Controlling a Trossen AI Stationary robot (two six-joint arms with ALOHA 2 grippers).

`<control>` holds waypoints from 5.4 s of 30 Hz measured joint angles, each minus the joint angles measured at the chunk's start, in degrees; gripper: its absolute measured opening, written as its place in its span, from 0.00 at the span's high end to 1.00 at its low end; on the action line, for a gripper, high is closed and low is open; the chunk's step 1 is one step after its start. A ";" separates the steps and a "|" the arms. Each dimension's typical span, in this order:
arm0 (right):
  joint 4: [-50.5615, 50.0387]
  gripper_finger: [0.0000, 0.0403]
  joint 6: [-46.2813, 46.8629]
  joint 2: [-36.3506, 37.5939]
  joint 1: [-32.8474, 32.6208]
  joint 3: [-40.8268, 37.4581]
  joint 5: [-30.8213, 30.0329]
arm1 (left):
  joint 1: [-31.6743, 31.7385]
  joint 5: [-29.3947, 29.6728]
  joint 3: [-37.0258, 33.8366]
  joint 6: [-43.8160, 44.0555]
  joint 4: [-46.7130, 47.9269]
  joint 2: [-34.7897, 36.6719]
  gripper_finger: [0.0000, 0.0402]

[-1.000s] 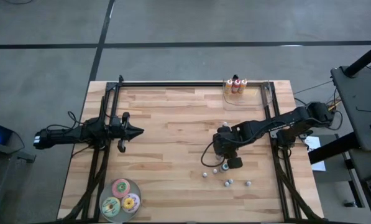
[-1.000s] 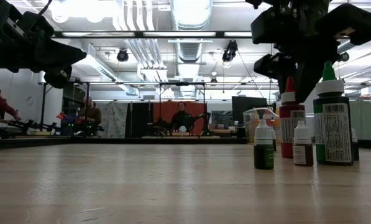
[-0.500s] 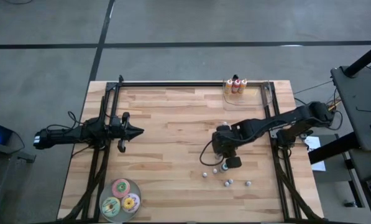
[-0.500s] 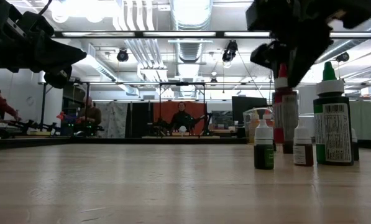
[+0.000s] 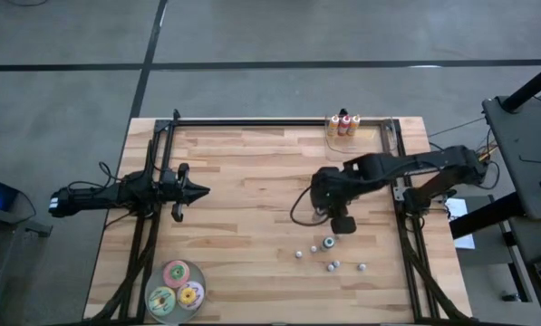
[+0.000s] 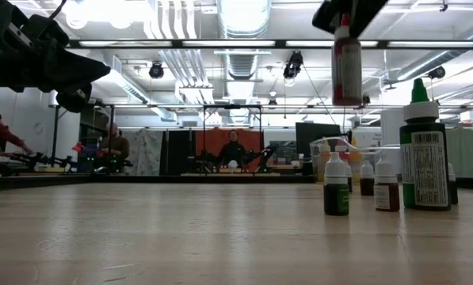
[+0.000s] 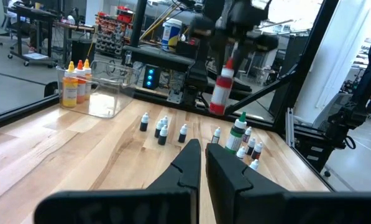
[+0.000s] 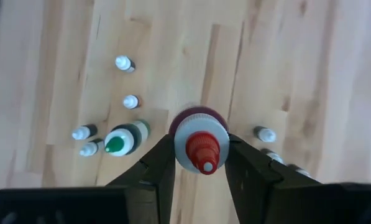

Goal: Pick & Place food coloring
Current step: Put the big red food coloring bottle into the bin

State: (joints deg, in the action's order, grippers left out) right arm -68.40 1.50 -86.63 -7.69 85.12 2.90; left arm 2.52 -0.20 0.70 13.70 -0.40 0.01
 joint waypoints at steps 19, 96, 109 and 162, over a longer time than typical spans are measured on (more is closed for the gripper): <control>-12.73 0.73 -10.15 1.35 19.91 10.78 -0.07 | 0.00 0.00 0.00 0.00 0.00 0.00 1.00; -3.13 0.73 2.50 12.17 58.82 -9.90 0.52 | 0.00 0.00 0.01 0.00 0.01 0.00 1.00; 9.49 0.73 4.52 7.81 57.08 -9.83 3.39 | 0.00 0.00 0.00 0.01 0.00 0.00 1.00; -2.95 0.73 12.07 -9.48 72.49 11.17 -9.12 | 0.00 0.00 0.00 0.01 0.00 0.00 1.00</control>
State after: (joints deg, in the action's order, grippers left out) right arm -71.35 13.56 -96.11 64.79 96.29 -6.22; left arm 2.52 -0.20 0.70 13.71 -0.40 0.01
